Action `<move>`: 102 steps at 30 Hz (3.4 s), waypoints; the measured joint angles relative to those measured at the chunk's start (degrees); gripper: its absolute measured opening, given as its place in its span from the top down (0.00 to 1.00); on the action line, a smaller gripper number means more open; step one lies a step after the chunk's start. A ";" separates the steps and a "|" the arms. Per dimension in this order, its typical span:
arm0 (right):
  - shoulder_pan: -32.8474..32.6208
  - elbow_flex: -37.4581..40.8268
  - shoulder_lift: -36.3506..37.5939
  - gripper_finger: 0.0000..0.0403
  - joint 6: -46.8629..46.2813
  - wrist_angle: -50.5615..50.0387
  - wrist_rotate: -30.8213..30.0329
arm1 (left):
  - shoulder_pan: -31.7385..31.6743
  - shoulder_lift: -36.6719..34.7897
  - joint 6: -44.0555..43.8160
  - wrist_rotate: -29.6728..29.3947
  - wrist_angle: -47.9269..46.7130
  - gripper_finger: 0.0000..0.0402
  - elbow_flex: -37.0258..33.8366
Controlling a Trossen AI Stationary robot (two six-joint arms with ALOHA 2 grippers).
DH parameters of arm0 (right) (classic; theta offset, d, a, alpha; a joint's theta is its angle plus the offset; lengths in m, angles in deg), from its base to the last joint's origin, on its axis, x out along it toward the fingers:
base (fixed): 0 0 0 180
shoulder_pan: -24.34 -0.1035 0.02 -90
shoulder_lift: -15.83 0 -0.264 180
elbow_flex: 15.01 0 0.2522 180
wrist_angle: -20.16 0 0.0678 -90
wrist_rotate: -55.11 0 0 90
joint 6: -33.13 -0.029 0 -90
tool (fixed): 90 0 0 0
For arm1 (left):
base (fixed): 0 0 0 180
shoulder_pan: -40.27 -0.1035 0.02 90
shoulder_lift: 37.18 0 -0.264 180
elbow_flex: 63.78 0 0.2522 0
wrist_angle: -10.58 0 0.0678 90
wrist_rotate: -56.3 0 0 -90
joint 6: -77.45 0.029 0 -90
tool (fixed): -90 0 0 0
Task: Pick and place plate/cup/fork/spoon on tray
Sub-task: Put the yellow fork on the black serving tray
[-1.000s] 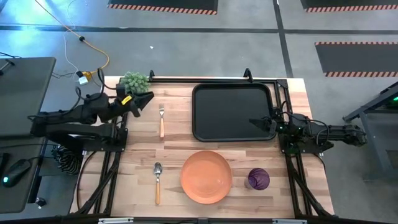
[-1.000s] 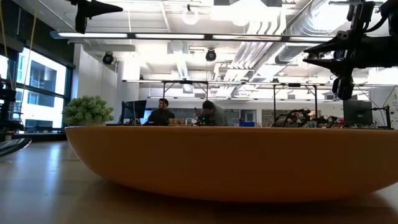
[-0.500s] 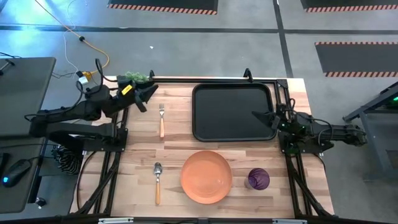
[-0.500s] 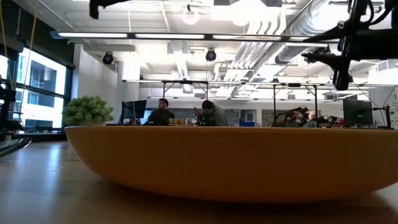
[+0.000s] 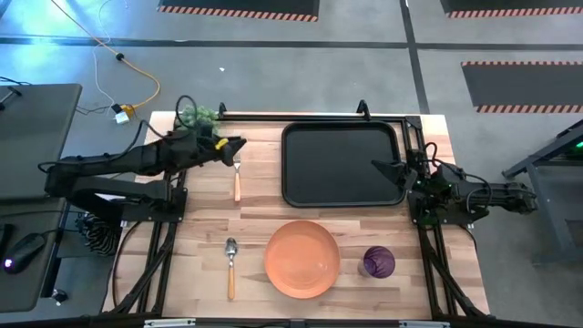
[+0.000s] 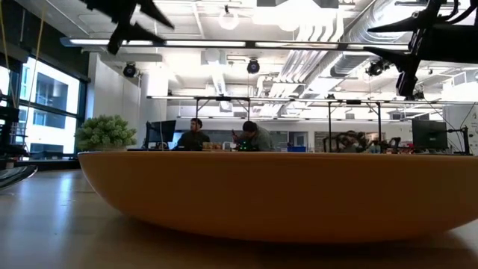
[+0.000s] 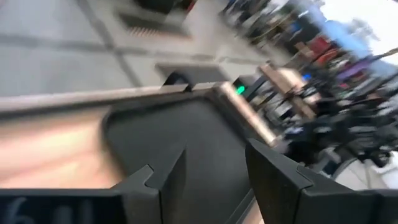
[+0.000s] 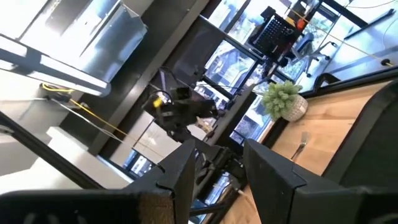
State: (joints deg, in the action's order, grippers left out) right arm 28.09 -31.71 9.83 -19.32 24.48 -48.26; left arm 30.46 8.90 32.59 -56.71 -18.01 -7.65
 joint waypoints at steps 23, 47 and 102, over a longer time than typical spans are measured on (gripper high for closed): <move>-0.02 -20.79 -4.13 0.68 4.88 -38.72 -2.95 | -9.85 9.85 -17.51 10.00 -25.84 0.63 11.74; -0.02 -20.61 -6.80 0.68 5.01 -38.61 0.01 | -7.97 33.29 -23.73 16.84 -35.14 0.63 11.72; 0.00 -20.57 -6.80 0.68 6.44 -38.64 0.09 | -8.21 42.26 -31.59 20.60 -25.16 0.59 1.07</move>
State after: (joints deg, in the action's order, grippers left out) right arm 28.09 -52.28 3.04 -12.89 -14.16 -48.17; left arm 22.25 51.16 0.99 -36.12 -43.17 -6.58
